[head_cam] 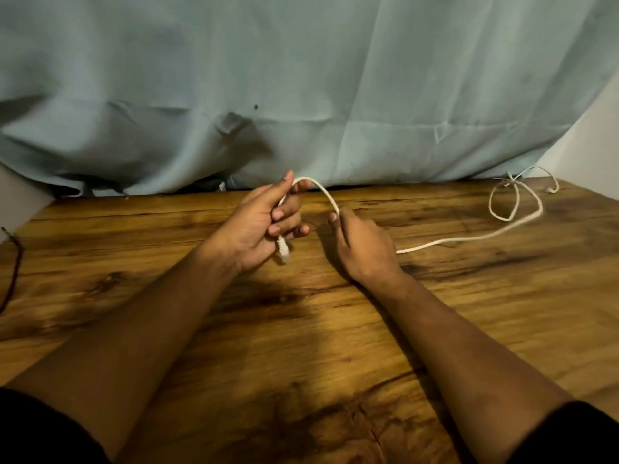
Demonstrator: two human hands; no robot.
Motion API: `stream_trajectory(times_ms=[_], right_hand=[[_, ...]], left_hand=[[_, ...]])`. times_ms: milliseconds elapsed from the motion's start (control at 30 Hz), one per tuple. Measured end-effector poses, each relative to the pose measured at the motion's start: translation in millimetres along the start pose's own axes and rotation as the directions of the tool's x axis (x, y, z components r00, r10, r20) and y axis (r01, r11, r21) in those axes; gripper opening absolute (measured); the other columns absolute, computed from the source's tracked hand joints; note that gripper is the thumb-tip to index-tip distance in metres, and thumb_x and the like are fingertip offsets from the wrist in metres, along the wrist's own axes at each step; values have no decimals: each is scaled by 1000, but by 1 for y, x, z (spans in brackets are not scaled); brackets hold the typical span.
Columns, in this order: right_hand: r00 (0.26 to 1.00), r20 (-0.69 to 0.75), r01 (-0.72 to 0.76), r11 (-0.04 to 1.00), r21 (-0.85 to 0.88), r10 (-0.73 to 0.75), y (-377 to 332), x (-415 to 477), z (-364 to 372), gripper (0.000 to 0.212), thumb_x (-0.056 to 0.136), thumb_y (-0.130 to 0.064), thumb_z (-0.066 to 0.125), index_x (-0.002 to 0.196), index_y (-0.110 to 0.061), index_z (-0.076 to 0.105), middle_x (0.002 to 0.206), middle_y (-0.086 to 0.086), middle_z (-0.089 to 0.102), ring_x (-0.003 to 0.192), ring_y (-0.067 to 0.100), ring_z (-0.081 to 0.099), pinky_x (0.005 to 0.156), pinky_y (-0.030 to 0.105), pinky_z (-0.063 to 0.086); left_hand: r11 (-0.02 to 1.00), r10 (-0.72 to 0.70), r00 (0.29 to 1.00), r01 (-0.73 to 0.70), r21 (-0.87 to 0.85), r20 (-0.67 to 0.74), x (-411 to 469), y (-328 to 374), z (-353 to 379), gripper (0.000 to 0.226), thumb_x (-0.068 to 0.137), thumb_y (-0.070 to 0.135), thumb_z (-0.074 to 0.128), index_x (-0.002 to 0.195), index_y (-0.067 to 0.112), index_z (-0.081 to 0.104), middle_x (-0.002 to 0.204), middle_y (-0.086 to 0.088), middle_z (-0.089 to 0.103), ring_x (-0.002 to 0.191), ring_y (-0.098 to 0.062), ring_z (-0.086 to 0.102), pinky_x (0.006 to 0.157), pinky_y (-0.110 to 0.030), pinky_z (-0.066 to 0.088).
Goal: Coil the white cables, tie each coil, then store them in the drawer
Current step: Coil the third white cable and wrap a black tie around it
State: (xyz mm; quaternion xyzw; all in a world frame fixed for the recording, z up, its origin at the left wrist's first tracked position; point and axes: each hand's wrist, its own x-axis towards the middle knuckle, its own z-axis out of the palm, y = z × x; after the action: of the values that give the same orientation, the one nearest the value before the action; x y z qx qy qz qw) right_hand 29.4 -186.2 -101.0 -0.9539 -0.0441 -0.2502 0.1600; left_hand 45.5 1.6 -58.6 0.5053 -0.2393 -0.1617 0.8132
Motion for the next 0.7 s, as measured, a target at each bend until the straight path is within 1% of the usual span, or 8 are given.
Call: stream_trajectory(times_ms=[100,167,200,267,367,467,567,700], right_hand=[[992,99,92,982,-164,-76,-8,-2,2,34,109,-44,32,117,-19,52,104,15,72,94,41,69,73,44,47],[976,129,196,966,-168,-176,-10,-3,1,36,107,-49,34,115,-20,54,102,15,72,93,41,69,71,43,47],[961,146,256,953,-165,-233,-11,-2,0,38,107,-51,35,114,-20,55,101,14,72,93,40,69,70,42,47],[920,179,377,912,-163,-348,-15,-2,-1,37,105,-52,37,114,-21,56,101,14,73,94,40,69,71,42,49],[863,207,491,862,-129,-461,-28,-9,-3,34,106,-49,40,117,-22,57,101,12,73,94,39,69,68,41,46],[820,185,565,819,-102,-542,-36,-16,-6,29,107,-45,43,110,-21,59,96,10,73,89,37,69,68,40,47],[791,140,608,789,-87,-595,-39,-20,-7,27,106,-43,45,105,-20,59,89,8,73,83,36,70,64,39,48],[760,136,647,760,-65,-636,-40,-24,-6,22,105,-38,48,103,-19,60,87,5,72,80,33,69,62,38,45]], left_hand=[[990,4,999,-10,-143,-46,1,0,-3,36,107,28,43,130,7,61,68,8,59,39,-3,39,59,-23,53],[977,39,994,-60,-206,-104,3,2,-4,35,108,18,41,137,2,53,99,-1,76,57,-7,62,63,-27,59],[971,54,990,-82,-226,-127,4,4,-5,32,108,14,40,136,3,51,116,-8,75,72,-13,72,68,-31,62],[957,67,978,-120,-264,-200,9,3,-13,30,107,10,42,136,5,48,137,-19,65,102,-29,75,77,-41,64],[955,43,938,-139,-262,-344,13,-2,-24,35,107,15,47,141,7,48,143,-24,57,121,-38,66,83,-48,63],[991,57,908,-102,-89,-416,14,-5,-29,40,108,33,45,144,16,53,142,-15,58,127,-32,61,93,-46,59],[994,102,893,-75,79,-439,14,-7,-33,40,107,48,41,132,25,62,143,-9,60,127,-25,62,101,-46,54],[976,108,904,-17,219,-413,15,-14,-40,40,109,41,41,135,18,60,145,-5,60,133,-21,57,109,-47,48]])
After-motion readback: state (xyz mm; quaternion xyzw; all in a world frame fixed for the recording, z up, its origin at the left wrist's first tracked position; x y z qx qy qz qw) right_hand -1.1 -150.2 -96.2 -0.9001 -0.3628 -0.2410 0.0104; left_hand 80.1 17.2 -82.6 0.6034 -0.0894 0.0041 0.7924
